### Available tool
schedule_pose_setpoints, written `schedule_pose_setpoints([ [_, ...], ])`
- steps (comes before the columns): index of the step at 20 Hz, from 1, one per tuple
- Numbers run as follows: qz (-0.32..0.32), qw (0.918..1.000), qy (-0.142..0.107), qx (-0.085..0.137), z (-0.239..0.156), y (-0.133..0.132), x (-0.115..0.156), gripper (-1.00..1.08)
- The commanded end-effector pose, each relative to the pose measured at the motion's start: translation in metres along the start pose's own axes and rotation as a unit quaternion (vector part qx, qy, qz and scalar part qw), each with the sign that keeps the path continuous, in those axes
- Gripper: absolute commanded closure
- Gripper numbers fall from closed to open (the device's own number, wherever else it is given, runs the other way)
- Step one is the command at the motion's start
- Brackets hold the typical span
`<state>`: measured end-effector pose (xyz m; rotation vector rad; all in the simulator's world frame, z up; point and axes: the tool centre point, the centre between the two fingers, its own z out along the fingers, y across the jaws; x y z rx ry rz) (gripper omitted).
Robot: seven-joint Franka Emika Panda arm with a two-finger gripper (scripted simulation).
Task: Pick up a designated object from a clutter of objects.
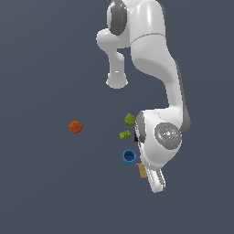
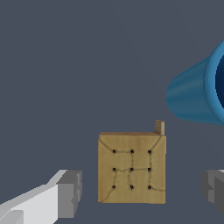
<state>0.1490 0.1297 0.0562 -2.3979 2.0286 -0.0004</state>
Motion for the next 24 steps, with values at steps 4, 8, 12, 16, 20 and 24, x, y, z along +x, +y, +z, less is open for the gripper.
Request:
schedule_pose_setpoints([
  [4,0.001,1.0,0.0,-0.001,0.026,0.001,0.0,-0.92],
  [8,0.002,1.0,0.0,0.0,0.043,0.001,0.0,-0.92],
  [12,0.002,1.0,0.0,0.0,0.046,0.0,0.0,-0.92],
  [16,0.002,1.0,0.0,0.0,0.045,0.0,0.0,1.08],
  [20,0.002,1.0,0.0,0.0,0.045,0.0,0.0,1.08],
  [24,0.002,1.0,0.0,-0.001,0.046,0.0,0.0,1.08],
])
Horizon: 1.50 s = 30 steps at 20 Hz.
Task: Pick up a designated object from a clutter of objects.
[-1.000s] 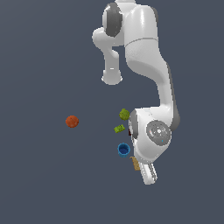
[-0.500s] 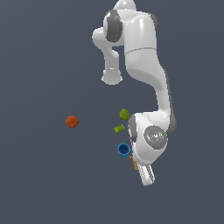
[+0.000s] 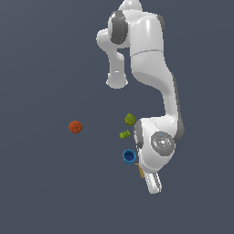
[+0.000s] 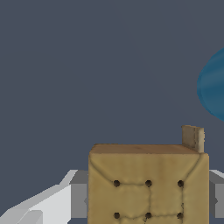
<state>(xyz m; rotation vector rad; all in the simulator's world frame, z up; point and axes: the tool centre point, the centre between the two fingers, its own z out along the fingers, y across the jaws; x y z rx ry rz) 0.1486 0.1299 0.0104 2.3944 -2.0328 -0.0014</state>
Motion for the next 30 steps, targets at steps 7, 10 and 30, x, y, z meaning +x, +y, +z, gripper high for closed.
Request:
schedule_pose_setpoints([
  [7,0.0,1.0,0.0,0.0,-0.012,0.003,0.006,1.08],
  [10,0.0,1.0,0.0,0.0,-0.024,0.005,0.012,1.08],
  [30,0.0,1.0,-0.001,0.0,-0.213,0.046,0.103,1.08],
])
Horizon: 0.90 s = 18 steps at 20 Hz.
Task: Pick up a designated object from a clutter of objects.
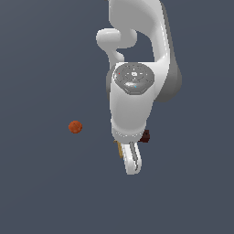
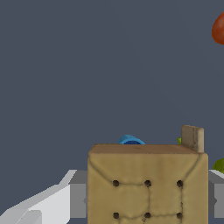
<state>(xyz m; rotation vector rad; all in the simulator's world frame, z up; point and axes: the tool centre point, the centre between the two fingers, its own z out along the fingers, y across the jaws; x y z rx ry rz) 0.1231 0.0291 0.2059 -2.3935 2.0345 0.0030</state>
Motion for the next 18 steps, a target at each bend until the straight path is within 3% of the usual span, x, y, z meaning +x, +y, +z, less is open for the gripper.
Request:
schedule_pose_setpoints([
  [1,0.0,1.0,0.0,0.0,-0.028,0.006,0.013,1.08],
  [12,0.0,1.0,0.0,0.0,-0.144,0.027,0.069,1.08],
  [18,0.0,1.0,0.001,0.0,-0.186,0.032,0.089,1.08],
])
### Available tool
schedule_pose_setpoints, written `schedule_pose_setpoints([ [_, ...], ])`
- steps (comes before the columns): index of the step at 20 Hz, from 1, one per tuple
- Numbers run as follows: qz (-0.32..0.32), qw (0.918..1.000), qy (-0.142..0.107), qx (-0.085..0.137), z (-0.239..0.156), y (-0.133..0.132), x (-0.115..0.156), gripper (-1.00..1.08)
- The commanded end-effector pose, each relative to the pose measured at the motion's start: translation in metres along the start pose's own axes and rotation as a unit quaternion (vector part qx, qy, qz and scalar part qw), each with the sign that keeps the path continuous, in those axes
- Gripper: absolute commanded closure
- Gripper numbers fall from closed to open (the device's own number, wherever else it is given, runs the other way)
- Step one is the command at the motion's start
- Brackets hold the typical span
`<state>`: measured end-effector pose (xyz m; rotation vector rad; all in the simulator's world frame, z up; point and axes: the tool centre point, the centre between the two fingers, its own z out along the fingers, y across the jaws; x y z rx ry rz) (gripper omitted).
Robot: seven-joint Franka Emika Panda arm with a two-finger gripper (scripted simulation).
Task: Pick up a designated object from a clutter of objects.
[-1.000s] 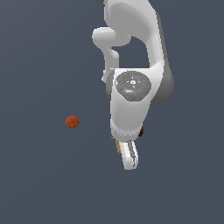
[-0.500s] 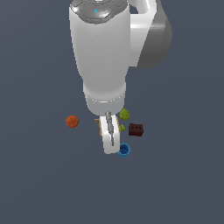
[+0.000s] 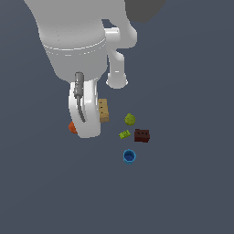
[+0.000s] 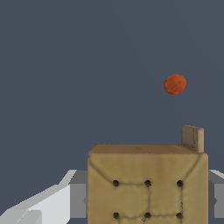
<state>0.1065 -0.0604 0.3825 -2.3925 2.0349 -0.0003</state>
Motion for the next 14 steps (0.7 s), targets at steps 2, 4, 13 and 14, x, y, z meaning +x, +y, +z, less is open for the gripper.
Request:
schedule_pose_setpoints([
  [2,-0.001,1.0,0.0,0.0,-0.019,0.002,0.009,1.08],
  [4,-0.001,1.0,0.0,0.0,-0.026,0.003,0.013,1.08],
  [13,-0.001,1.0,0.0,0.0,-0.034,0.003,0.017,1.08],
  [14,-0.001,1.0,0.0,0.0,-0.034,0.002,0.016,1.08],
])
